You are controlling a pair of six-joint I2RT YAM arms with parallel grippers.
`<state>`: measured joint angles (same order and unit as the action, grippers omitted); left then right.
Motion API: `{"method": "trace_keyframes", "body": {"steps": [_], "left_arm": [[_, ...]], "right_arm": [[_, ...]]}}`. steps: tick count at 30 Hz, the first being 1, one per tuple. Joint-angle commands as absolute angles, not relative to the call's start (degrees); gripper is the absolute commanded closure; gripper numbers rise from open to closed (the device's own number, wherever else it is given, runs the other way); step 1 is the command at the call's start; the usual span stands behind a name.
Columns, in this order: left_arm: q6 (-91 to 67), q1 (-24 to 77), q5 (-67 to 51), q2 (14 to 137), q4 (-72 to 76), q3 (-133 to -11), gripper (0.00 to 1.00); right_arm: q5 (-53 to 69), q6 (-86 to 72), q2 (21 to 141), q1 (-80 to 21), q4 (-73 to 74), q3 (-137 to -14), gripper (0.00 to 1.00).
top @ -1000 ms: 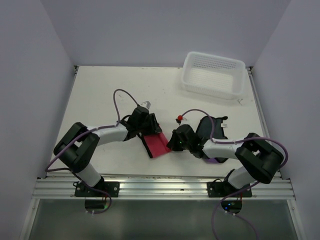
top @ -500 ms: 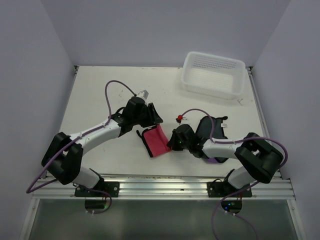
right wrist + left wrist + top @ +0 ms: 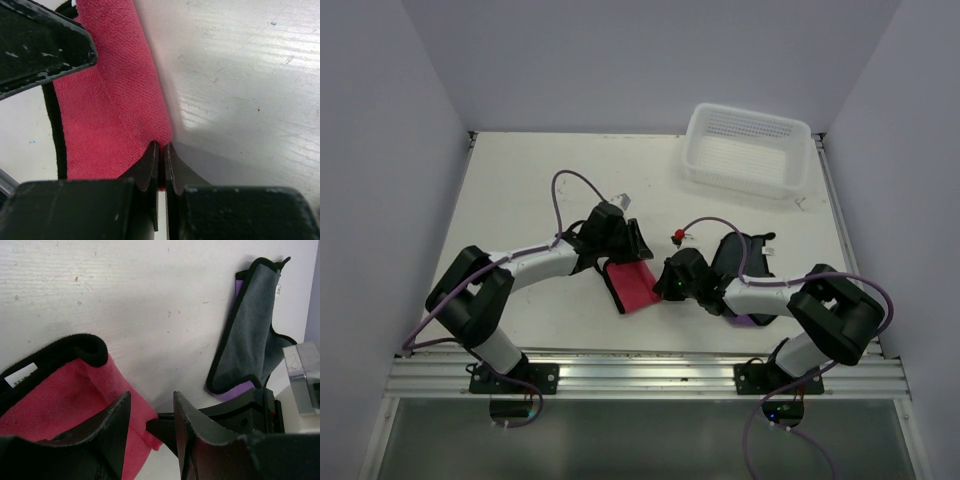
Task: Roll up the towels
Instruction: Roll the towel
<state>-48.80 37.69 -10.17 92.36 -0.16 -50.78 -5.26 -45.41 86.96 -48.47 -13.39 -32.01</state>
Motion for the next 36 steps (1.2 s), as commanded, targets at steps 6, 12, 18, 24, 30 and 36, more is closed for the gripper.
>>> {"method": "trace_keyframes", "body": {"steps": [6,12,18,24,30,36], "left_arm": [[-46.49,37.97,-7.47,95.53,0.79,-51.68,0.58],[-45.71,37.97,-6.33,96.85,0.27,-52.47,0.58],[-44.12,37.97,-4.4,98.43,-2.81,-53.96,0.59],[-43.16,37.97,-1.94,100.81,-6.05,-56.07,0.59],[-42.02,39.02,3.59,102.56,-10.98,-59.94,0.6],[-41.13,40.69,8.95,106.43,-19.49,-65.74,0.61]], "right_arm": [[-8.26,-44.82,87.63,-48.43,-11.43,-31.03,1.0],[-8.61,-44.65,87.1,-48.43,-11.16,-30.76,1.0],[-8.61,-44.65,86.75,-48.43,-11.25,-30.5,1.0],[-8.7,-44.3,86.66,-48.51,-11.51,-30.67,1.0],[-9.92,-43.6,86.22,-49.22,-11.25,-31.2,1.0],[-13.96,-44.12,86.66,-52.55,-10.64,-32.61,1.0]]}}
